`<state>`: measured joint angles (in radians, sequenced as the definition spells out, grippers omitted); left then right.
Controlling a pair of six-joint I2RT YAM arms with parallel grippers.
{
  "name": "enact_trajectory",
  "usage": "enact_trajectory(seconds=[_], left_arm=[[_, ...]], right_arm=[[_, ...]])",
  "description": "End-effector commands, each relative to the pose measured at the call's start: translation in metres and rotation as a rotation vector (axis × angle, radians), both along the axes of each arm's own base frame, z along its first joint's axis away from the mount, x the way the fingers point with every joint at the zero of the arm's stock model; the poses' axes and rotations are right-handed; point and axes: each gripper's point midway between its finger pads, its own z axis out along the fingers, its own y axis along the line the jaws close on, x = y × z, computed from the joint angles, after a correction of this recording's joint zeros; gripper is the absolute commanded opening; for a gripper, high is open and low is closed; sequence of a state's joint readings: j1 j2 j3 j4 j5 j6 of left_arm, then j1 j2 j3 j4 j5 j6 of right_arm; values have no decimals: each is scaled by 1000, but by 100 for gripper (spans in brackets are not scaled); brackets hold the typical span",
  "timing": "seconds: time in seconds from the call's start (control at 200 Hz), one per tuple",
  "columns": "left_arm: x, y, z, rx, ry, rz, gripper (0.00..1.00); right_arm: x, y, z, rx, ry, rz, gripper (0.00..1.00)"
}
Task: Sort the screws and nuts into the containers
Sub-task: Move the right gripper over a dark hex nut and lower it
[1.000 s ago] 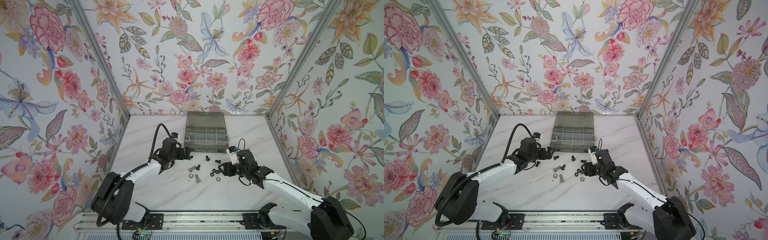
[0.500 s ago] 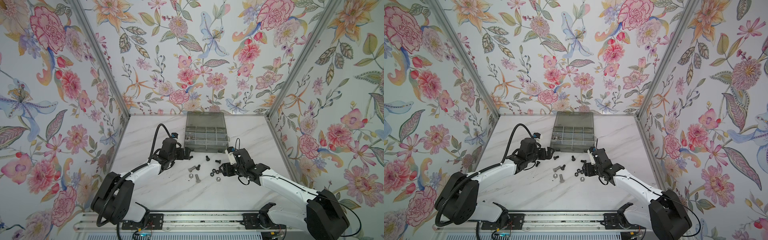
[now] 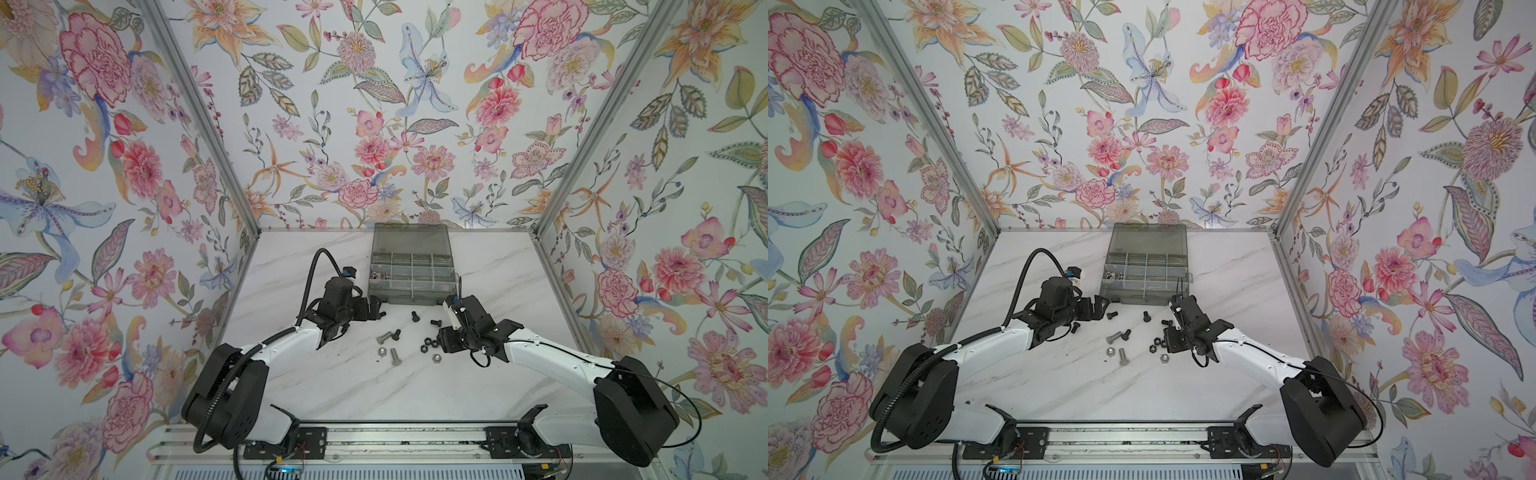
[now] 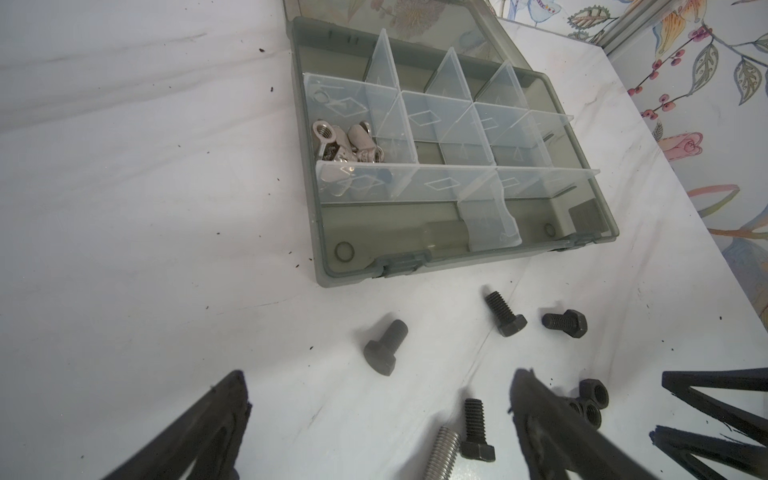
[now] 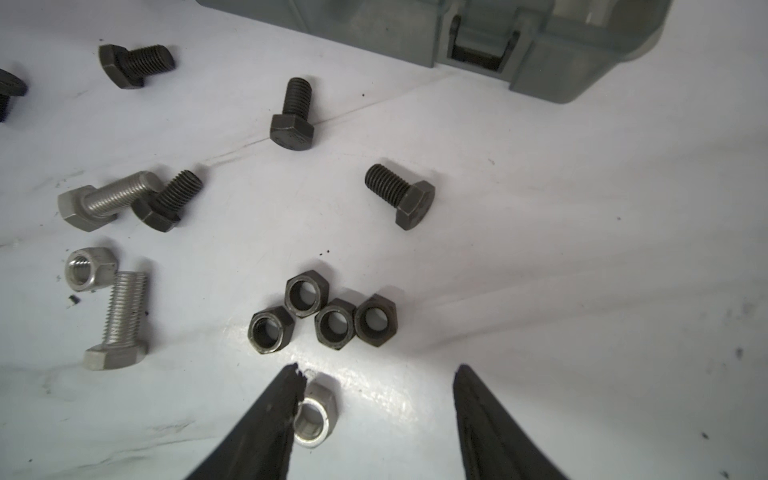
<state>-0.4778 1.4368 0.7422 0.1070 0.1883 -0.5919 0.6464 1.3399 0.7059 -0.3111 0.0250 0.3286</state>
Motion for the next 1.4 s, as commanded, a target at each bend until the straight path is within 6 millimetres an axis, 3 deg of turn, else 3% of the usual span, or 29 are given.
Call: enact_trajectory(seconds=[0.0, 0.44, 1.266, 1.396], left_arm=[[-2, 1, -5, -14, 15, 0, 99], [-4, 3, -3, -16, 10, 3, 99], [-7, 9, -5, -11, 11, 14, 99], [-7, 9, -4, -12, 10, 14, 99]], right_arm=[[-3, -4, -4, -74, 9, 9, 61], [-11, -8, -26, -176, 62, 27, 62], [10, 7, -39, -212, 61, 41, 62], [11, 9, -41, -212, 70, 48, 58]])
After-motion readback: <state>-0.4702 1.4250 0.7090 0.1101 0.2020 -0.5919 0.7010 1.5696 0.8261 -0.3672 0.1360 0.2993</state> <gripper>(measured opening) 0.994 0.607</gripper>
